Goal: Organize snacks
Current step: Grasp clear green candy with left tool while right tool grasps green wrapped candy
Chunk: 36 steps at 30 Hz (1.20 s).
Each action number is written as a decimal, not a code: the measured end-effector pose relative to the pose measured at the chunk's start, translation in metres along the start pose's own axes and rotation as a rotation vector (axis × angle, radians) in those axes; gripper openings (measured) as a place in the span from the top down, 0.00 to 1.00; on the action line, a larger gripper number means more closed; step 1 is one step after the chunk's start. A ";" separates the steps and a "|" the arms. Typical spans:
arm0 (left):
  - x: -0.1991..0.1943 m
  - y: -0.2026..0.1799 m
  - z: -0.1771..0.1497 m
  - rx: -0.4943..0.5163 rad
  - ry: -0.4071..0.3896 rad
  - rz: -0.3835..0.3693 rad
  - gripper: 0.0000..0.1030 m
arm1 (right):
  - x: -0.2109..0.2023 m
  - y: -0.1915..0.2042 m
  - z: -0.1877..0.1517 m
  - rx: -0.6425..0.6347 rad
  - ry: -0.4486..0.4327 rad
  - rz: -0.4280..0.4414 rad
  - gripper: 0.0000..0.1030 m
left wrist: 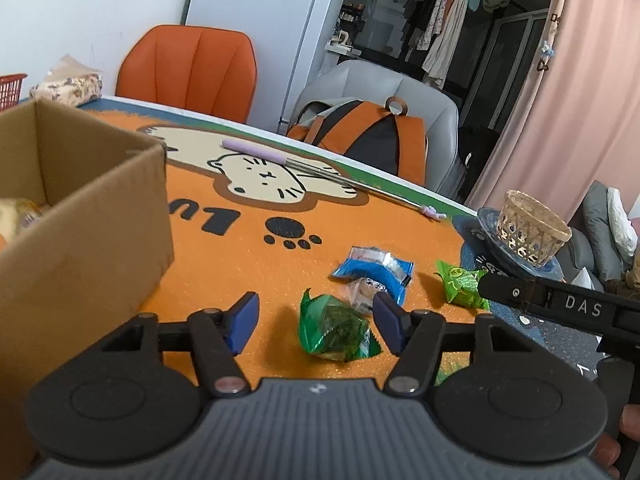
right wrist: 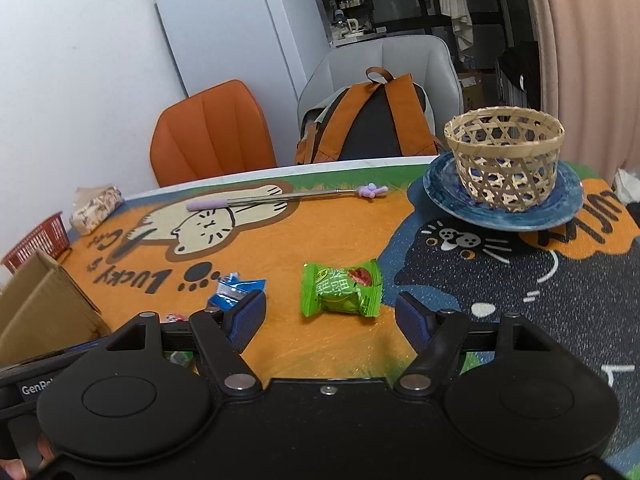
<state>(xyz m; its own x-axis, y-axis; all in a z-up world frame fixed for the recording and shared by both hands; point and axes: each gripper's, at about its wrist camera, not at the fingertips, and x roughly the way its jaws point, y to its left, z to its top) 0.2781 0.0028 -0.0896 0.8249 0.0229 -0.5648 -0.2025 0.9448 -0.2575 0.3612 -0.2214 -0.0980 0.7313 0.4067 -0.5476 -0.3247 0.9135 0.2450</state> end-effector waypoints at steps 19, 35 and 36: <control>0.010 0.010 0.001 -0.075 -0.023 0.015 0.76 | 0.040 0.016 0.003 -0.144 0.027 -0.098 0.28; -0.004 0.006 -0.002 -0.078 -0.044 0.007 0.77 | 0.032 0.007 -0.006 -0.040 0.064 -0.046 0.64; -0.006 0.005 -0.002 -0.079 -0.045 0.005 0.77 | 0.029 0.007 -0.008 -0.032 0.065 -0.042 0.64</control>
<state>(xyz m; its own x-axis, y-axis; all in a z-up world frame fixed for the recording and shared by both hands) 0.2711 0.0067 -0.0897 0.8464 0.0438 -0.5307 -0.2460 0.9160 -0.3168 0.3749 -0.2030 -0.1181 0.7047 0.3666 -0.6075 -0.3146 0.9289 0.1955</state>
